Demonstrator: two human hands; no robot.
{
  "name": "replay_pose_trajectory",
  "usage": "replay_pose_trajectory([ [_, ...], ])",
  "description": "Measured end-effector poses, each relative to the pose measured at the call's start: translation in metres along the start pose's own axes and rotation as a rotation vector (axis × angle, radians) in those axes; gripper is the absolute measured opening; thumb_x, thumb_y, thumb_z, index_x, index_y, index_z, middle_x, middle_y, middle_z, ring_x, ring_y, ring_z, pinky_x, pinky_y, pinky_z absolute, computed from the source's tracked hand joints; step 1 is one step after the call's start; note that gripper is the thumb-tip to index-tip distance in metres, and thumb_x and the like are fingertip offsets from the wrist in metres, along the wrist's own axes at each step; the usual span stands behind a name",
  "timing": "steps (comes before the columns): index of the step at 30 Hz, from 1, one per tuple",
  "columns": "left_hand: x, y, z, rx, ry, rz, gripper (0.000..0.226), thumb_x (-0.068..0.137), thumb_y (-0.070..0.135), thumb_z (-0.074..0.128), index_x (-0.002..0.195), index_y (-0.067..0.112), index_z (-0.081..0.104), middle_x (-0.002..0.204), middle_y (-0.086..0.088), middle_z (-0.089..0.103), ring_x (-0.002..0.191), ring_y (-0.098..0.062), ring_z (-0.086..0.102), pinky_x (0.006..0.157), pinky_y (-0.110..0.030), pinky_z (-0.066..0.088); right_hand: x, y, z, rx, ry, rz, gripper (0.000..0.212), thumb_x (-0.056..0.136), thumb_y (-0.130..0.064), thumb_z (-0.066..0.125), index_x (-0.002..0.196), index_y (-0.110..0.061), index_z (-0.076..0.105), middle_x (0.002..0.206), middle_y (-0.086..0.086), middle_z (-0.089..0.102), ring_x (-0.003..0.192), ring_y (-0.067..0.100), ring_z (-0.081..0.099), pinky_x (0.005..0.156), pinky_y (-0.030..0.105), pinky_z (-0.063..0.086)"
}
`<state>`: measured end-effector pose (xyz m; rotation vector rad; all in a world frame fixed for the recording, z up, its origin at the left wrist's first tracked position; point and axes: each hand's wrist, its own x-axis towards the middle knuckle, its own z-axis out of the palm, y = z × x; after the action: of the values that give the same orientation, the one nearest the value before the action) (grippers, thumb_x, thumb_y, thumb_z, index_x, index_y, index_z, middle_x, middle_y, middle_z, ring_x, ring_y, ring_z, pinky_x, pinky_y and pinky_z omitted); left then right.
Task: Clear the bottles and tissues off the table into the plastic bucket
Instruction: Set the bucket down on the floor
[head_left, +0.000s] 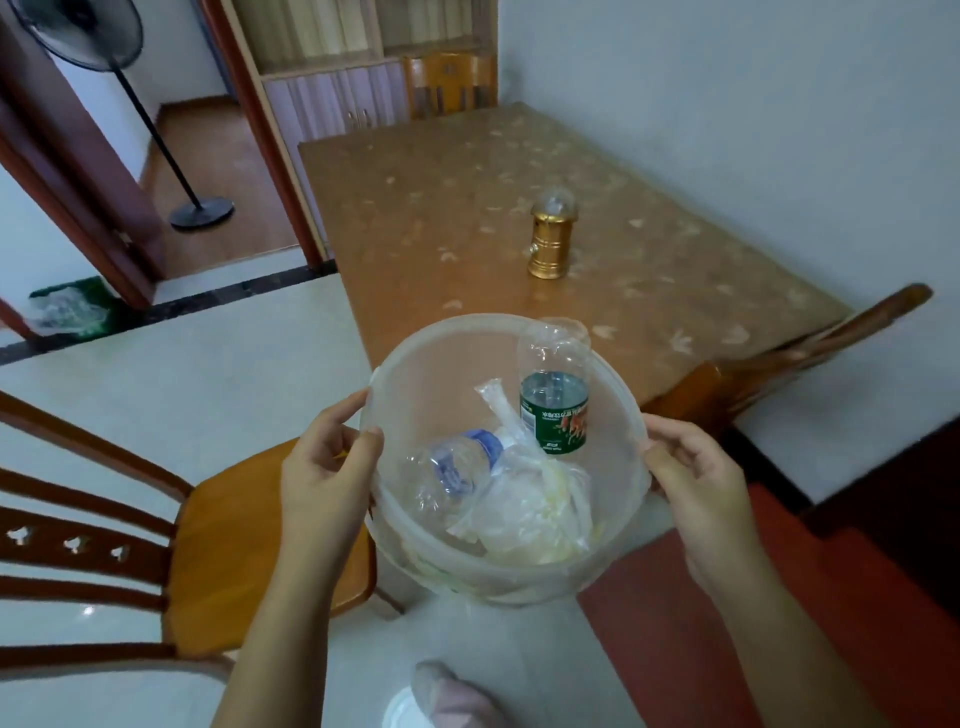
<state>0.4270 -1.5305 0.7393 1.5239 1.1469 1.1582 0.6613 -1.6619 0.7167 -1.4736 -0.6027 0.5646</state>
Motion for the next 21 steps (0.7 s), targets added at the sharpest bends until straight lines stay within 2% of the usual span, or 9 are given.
replay_pose_trajectory([
  [1,-0.012,0.002,0.008,-0.005,-0.026,-0.001,0.035,0.086,0.015,0.060,0.098,0.048,0.064,0.079,-0.015,0.062,0.074,-0.032,0.061,0.064,-0.046,0.055,-0.011,0.002,-0.015,0.002,0.026,0.008,0.024,0.084,-0.006,0.057,0.093,-0.026,0.067,0.089,-0.010,0.070,0.081,0.000,0.065,0.067,0.012,0.052],
  [3,-0.035,0.000,0.026,-0.006,-0.087,-0.006,0.031,0.083,0.019,0.062,0.100,0.045,0.064,0.086,-0.021,0.063,0.079,-0.039,0.061,0.067,-0.050,0.054,-0.033,0.008,-0.045,0.007,0.088,0.024,0.027,0.084,-0.004,0.057,0.089,-0.029,0.067,0.084,-0.014,0.072,0.079,-0.003,0.064,0.065,0.010,0.051],
  [6,-0.064,-0.014,0.051,0.018,-0.177,-0.021,0.038,0.085,0.011,0.061,0.102,0.045,0.063,0.092,-0.004,0.069,0.081,-0.020,0.065,0.071,-0.042,0.057,-0.062,0.020,-0.084,-0.027,0.164,0.043,0.026,0.083,-0.002,0.055,0.094,-0.023,0.067,0.084,-0.016,0.072,0.080,-0.004,0.064,0.065,0.008,0.049],
  [8,-0.079,-0.029,0.068,0.031,-0.246,-0.031,0.039,0.086,0.012,0.060,0.104,0.047,0.062,0.085,0.004,0.068,0.075,-0.015,0.063,0.066,-0.033,0.057,-0.076,0.033,-0.107,-0.053,0.221,0.076,0.024,0.084,-0.003,0.055,0.098,-0.019,0.066,0.085,-0.014,0.072,0.080,-0.003,0.065,0.066,0.009,0.050],
  [11,-0.093,-0.053,0.096,0.031,-0.347,-0.072,0.036,0.089,0.015,0.058,0.107,0.047,0.061,0.075,0.013,0.065,0.064,-0.003,0.060,0.053,-0.017,0.052,-0.087,0.061,-0.133,-0.099,0.297,0.155,0.029,0.081,-0.004,0.056,0.091,-0.029,0.067,0.087,-0.020,0.072,0.079,-0.003,0.065,0.064,0.011,0.051],
  [14,-0.104,-0.088,0.123,0.011,-0.453,-0.224,0.033,0.092,0.013,0.054,0.112,0.039,0.058,0.070,0.022,0.066,0.064,0.002,0.062,0.054,-0.013,0.049,-0.090,0.102,-0.148,-0.119,0.358,0.250,0.028,0.080,-0.007,0.058,0.090,-0.030,0.069,0.087,-0.018,0.072,0.078,-0.002,0.065,0.066,0.015,0.052],
  [17,-0.110,-0.135,0.145,0.014,-0.554,-0.381,0.033,0.093,0.014,0.054,0.121,0.029,0.056,0.073,0.019,0.068,0.068,-0.003,0.065,0.059,-0.022,0.054,-0.091,0.155,-0.154,-0.167,0.389,0.347,0.028,0.078,-0.009,0.062,0.086,-0.035,0.069,0.087,-0.017,0.072,0.082,0.003,0.066,0.073,0.026,0.051],
  [19,-0.114,-0.173,0.155,0.039,-0.591,-0.451,0.036,0.092,0.011,0.055,0.126,0.023,0.055,0.081,0.008,0.067,0.076,-0.017,0.065,0.067,-0.038,0.058,-0.092,0.198,-0.153,-0.177,0.407,0.400,0.028,0.077,-0.007,0.063,0.086,-0.033,0.068,0.087,-0.015,0.072,0.084,0.009,0.066,0.076,0.032,0.050],
  [21,-0.116,-0.208,0.160,0.062,-0.620,-0.478,0.039,0.091,0.006,0.056,0.127,0.021,0.056,0.083,0.005,0.067,0.080,-0.027,0.062,0.074,-0.048,0.054,-0.097,0.236,-0.151,-0.176,0.408,0.446,0.027,0.077,-0.005,0.062,0.088,-0.029,0.068,0.082,-0.018,0.071,0.080,0.006,0.066,0.071,0.026,0.050],
])
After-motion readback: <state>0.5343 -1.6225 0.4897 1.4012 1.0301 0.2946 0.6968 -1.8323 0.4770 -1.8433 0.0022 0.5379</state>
